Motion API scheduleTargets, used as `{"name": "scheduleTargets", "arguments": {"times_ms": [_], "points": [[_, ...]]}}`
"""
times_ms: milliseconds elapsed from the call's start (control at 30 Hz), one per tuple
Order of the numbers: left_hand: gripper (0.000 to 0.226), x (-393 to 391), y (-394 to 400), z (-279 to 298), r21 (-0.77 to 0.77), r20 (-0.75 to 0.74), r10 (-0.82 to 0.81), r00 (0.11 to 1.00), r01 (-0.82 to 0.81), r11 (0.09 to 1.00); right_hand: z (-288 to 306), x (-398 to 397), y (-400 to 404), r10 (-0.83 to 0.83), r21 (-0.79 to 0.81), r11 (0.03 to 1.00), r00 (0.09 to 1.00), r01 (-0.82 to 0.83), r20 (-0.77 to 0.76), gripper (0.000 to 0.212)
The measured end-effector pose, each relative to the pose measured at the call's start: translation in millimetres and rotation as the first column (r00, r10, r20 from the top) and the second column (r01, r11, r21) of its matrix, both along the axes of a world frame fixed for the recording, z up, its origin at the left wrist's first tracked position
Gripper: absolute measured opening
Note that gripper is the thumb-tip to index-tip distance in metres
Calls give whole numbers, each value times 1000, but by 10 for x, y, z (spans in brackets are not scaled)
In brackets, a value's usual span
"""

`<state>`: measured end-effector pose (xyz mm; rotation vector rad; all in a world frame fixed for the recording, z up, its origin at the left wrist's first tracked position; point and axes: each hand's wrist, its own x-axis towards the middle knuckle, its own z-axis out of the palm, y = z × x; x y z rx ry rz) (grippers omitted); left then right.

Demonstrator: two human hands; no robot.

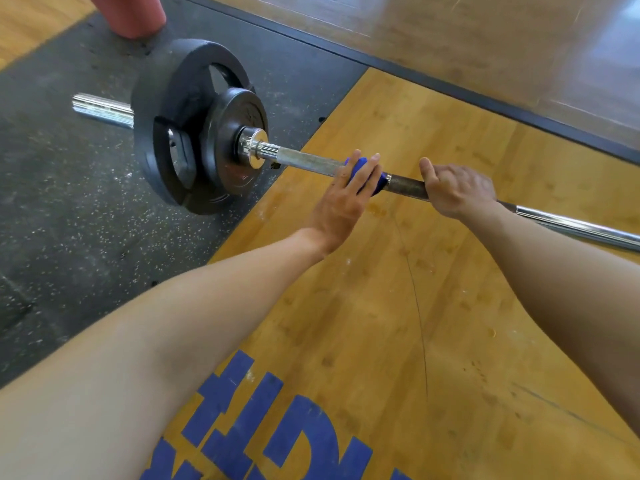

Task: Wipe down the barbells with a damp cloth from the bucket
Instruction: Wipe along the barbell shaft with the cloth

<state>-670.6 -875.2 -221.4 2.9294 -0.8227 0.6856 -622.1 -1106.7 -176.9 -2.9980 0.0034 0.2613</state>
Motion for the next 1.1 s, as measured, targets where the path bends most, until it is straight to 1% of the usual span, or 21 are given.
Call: {"name": "scheduleTargets", "arguments": {"times_ms": [67, 100, 133, 200, 233, 267, 333, 400, 433, 500, 567, 600, 667, 700, 733, 767, 833, 900, 967, 1033, 1100], "points": [[63, 102, 151, 32, 99, -17, -58, 998, 60, 993, 12, 68, -15, -7, 8, 1000, 1000, 7, -12, 64], [66, 155, 290, 45, 127, -36, -51, 998, 55, 990, 15, 103, -20, -8, 11, 1000, 1000, 8, -20, 65], [70, 209, 453, 39, 135, -37, -4, 999, 9, 991, 11, 138, -27, -7, 13, 1000, 1000, 7, -26, 66], [78, 286, 697, 9, 107, -14, 160, 987, -158, 982, 2, 214, -46, -14, 15, 1000, 1000, 14, -22, 68], [79, 294, 705, 3, 79, -2, 218, 976, -217, 973, 1, 250, -56, -16, 12, 1000, 1000, 16, -18, 69], [79, 304, 624, -15, 40, 7, 242, 970, -242, 969, 3, 282, -61, -14, 4, 1000, 1000, 14, -16, 69], [72, 286, 277, -53, -21, 40, 209, 977, -208, 978, 19, 337, -64, -16, -5, 1000, 999, 16, -30, 69], [63, 303, -82, -91, -73, 52, 109, 993, -105, 992, 40, 398, -58, -28, -8, 1000, 999, 27, -39, 67], [60, 347, -175, -97, -72, 62, 57, 996, -52, 996, 54, 432, -66, -37, -10, 999, 998, 37, -40, 67], [57, 469, -94, -67, -13, 66, -8, 998, 9, 1000, 64, 496, -81, -50, -6, 999, 998, 50, -48, 67], [63, 599, 174, -41, 33, 40, -21, 999, 20, 999, 65, 546, -86, -57, -6, 998, 997, 57, -46, 69], [69, 657, 285, -51, 15, 22, 21, 1000, -21, 1000, 72, 575, -94, -59, -9, 998, 997, 59, -41, 70], [78, 713, 324, -55, -123, -17, 170, 985, -171, 977, 73, 628, -114, -65, -10, 998, 997, 64, -33, 72], [78, 722, 222, -61, -189, -24, 211, 977, -212, 959, 75, 659, -117, -68, -9, 998, 997, 67, -29, 72], [75, 731, 68, -85, -213, -3, 211, 977, -207, 955, 72, 694, -119, -72, -11, 997, 997, 71, -22, 72], [69, 741, -111, -111, -191, 27, 161, 987, -153, 970, 66, 732, -127, -78, -17, 997, 997, 77, -19, 73], [58, 763, -383, -131, -91, 65, -20, 998, 26, 996, 34, 800, -146, -91, -29, 995, 996, 90, -18, 79], [60, 814, -391, -81, -69, 10, -96, 995, 97, 993, -3, 847, -162, -82, -19, 996, 997, 82, 17, 84], [65, 860, -244, -44, -91, -43, -57, 997, 53, 994, -29, 884, -172, -57, 11, 998, 996, 56, 72, 86], [68, 901, -61, -55, -153, -65, 54, 996, -63, 986, -38, 895, -191, -45, 22, 999, 994, 43, 104, 87], [71, 942, -24, -55, -240, -87, 165, 982, -181, 954, -66, 909, -204, -38, 22, 999, 989, 35, 141, 87]]}}
